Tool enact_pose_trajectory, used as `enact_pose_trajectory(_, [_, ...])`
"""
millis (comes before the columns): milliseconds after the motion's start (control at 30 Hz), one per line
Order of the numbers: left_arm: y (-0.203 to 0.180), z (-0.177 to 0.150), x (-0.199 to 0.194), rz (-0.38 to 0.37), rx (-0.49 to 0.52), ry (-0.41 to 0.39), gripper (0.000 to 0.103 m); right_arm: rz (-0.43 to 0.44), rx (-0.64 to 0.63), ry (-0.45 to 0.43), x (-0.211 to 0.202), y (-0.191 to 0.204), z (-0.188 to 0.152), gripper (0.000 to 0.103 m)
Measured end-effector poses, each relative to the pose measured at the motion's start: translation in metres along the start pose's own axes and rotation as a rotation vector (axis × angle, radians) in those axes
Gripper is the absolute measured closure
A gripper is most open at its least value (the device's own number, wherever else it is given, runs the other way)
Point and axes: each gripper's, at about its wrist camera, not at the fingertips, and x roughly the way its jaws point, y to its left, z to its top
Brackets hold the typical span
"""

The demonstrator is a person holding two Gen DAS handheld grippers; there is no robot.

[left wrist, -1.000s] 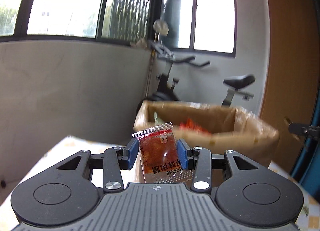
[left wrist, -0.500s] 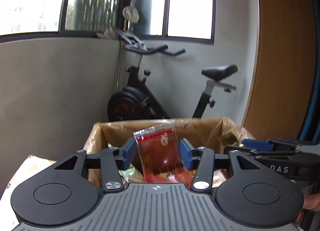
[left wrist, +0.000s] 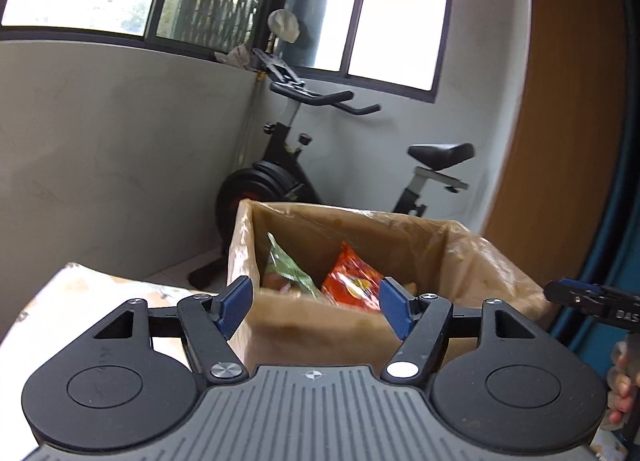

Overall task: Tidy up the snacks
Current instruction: 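Lower both held packets into the box and open both tools, then move both open tools back down to the last snacks beside the box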

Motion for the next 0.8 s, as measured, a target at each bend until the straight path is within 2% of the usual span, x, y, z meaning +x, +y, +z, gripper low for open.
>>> enact_pose_trajectory(200, [0.012,-0.031,-0.014,-0.019,-0.045,0.035,0.032,-0.03,0.044,0.074,-0.013,-0.014,-0.034,0.04])
enact_pose_trajectory(400, [0.017,-0.069,-0.001,0.017,-0.073,0.125,0.033,-0.007,0.105,0.252,0.008,-0.009,-0.088,0.043])
enact_pose_trajectory(600, [0.014,-0.088,0.014,0.04,-0.057,0.187,0.033,0.085,0.152,0.442,0.044,0.019,-0.128,0.045])
enact_pose_trajectory(667, [0.012,-0.091,0.018,0.046,-0.047,0.203,0.033,0.11,0.151,0.469,0.055,0.029,-0.133,0.045])
enact_pose_trajectory(800, [0.011,-0.099,0.025,0.052,-0.055,0.236,0.035,0.108,0.089,0.514,0.075,0.056,-0.139,0.045])
